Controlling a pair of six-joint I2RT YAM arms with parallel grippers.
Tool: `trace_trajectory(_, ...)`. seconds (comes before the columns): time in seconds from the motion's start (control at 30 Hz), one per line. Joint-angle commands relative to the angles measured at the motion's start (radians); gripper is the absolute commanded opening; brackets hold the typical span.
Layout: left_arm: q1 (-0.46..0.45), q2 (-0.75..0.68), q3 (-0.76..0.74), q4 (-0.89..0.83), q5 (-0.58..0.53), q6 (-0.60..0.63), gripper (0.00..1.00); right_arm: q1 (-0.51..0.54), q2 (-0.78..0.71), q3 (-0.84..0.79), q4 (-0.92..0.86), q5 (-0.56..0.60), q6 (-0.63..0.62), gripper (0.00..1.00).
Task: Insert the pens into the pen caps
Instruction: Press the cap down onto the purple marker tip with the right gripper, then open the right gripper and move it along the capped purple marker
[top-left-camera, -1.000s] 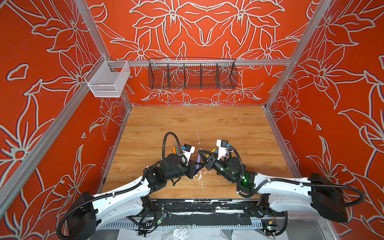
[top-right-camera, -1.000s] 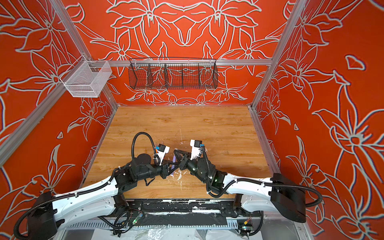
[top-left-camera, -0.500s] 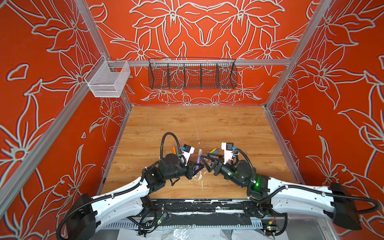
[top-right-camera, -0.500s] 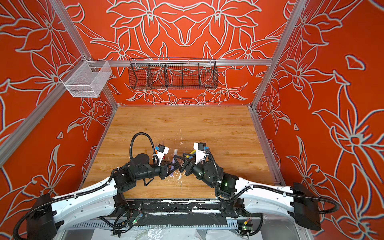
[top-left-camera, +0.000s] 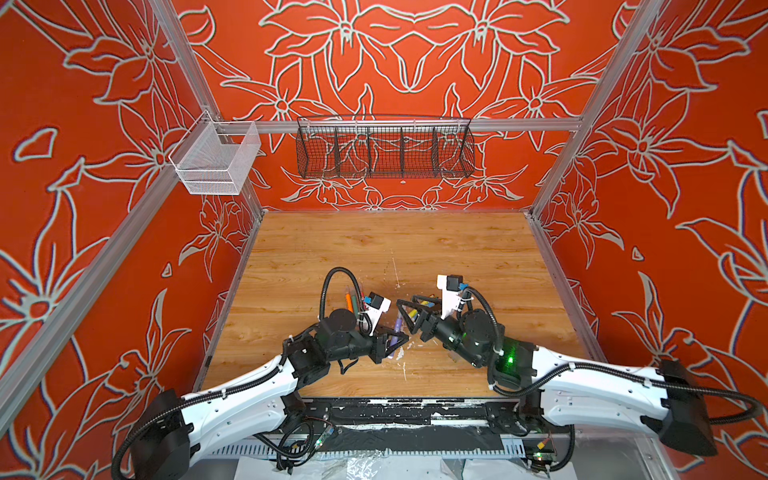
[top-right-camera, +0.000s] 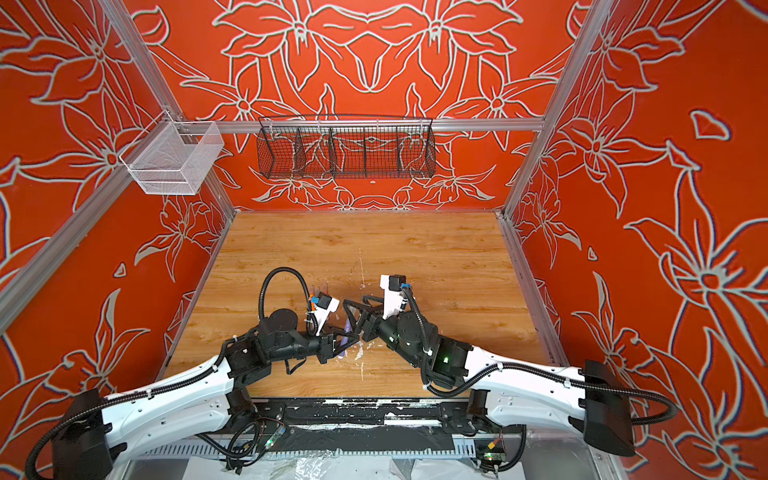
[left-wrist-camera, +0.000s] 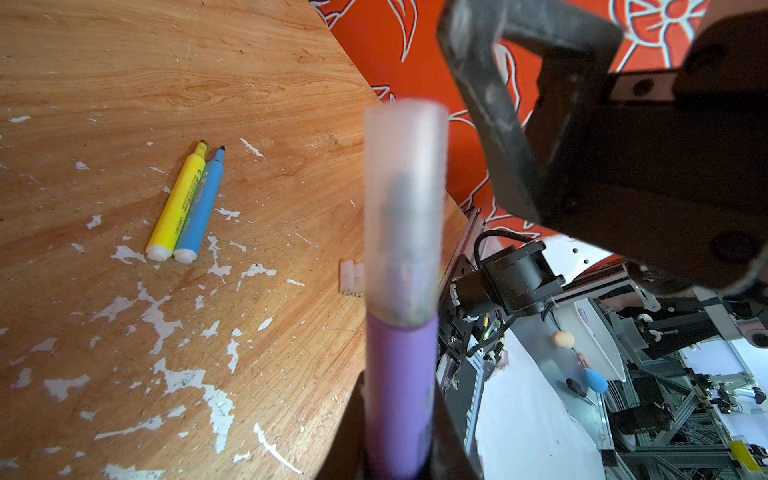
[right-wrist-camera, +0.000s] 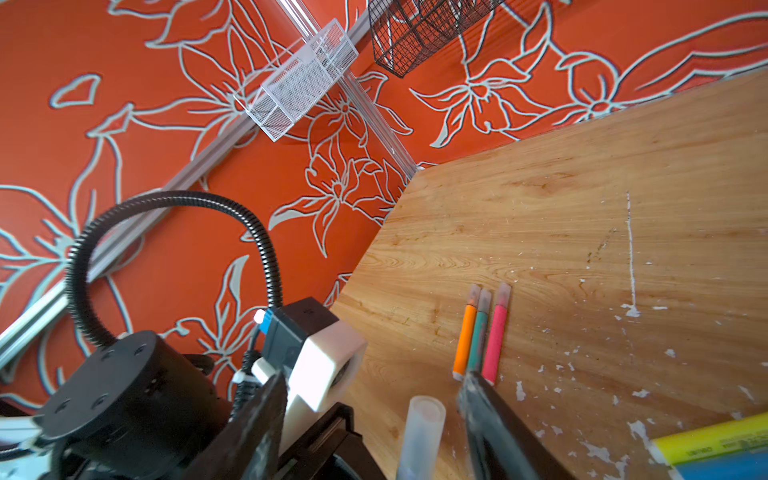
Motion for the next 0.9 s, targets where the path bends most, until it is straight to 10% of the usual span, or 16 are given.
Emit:
trace_trajectory(0.0,0.000,0.008,0.010,0.010,0.010,0.009,0.00,-0.035,0.039,0.047,-0.070,-0.014,0.035,0.58)
trace_trajectory(0.87,0.001,0.019,0.113,-0.034,-0.176,0.064,0.00,-0.018,0.196,0.041,0.010,-0.220,0.123,0.00)
